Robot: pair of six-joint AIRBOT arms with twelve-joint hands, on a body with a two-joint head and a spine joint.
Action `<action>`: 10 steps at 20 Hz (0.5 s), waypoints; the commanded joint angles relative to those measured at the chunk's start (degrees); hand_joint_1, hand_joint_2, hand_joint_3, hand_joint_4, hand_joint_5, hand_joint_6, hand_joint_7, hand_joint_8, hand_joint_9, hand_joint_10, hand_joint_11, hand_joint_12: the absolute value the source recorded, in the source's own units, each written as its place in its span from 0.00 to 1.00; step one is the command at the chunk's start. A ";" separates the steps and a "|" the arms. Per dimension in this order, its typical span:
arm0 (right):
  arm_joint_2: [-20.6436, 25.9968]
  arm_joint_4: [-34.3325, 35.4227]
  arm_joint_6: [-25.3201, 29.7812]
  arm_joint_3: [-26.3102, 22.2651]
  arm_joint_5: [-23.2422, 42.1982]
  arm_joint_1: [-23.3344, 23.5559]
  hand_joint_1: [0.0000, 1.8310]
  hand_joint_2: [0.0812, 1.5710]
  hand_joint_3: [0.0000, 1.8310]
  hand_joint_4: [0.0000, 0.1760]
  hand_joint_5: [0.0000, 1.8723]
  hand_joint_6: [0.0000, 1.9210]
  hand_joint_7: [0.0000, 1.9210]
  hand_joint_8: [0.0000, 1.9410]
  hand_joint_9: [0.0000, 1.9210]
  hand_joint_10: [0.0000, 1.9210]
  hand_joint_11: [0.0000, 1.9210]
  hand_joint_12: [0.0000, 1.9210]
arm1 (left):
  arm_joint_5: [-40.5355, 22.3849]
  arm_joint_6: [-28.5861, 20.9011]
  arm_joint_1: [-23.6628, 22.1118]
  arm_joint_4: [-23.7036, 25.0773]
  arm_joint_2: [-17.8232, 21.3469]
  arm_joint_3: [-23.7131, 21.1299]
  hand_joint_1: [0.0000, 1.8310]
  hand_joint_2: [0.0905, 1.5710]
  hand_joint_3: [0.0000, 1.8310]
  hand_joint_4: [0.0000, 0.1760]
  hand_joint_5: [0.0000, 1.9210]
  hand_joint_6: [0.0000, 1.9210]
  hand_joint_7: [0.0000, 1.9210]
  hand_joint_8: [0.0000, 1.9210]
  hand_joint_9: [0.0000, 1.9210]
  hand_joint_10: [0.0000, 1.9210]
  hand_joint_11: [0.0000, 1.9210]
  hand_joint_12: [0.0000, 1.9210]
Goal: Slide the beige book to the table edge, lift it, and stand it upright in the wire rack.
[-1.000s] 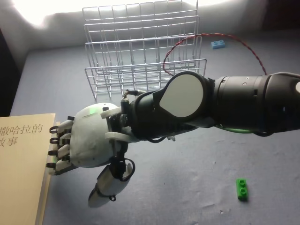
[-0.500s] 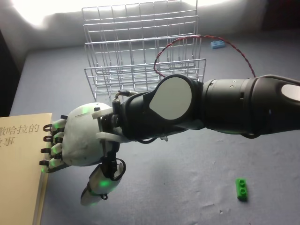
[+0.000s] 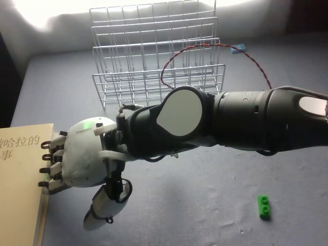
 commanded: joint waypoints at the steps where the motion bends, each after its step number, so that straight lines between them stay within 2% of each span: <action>1: 0.08 1.29 -0.06 -0.01 -1.65 0.20 0.05 0.72 0.00 0.00 0.11 0.00 0.11 0.00 0.12 0.00 0.00 0.34 | -3.58 -0.36 -0.34 -0.47 1.08 0.23 0.43 0.64 0.00 0.00 0.20 0.00 0.20 0.00 0.21 0.01 0.03 0.47; 5: 0.25 1.30 0.18 -0.01 -1.92 0.32 0.04 0.74 0.00 0.00 0.09 0.00 0.10 0.00 0.09 0.00 0.00 0.26 | -3.58 -0.36 -0.35 -0.44 1.11 0.00 0.42 0.65 0.00 0.00 0.19 0.00 0.19 0.00 0.19 0.00 0.00 0.45; 10: 1.30 1.30 0.13 -0.01 -1.85 0.17 0.05 0.73 0.00 0.00 0.11 0.00 0.12 0.00 0.11 0.00 0.00 0.32 | -3.62 -0.14 -0.32 -0.24 0.09 0.45 0.45 0.64 0.00 0.00 0.20 0.00 0.20 0.00 0.20 0.00 0.01 0.49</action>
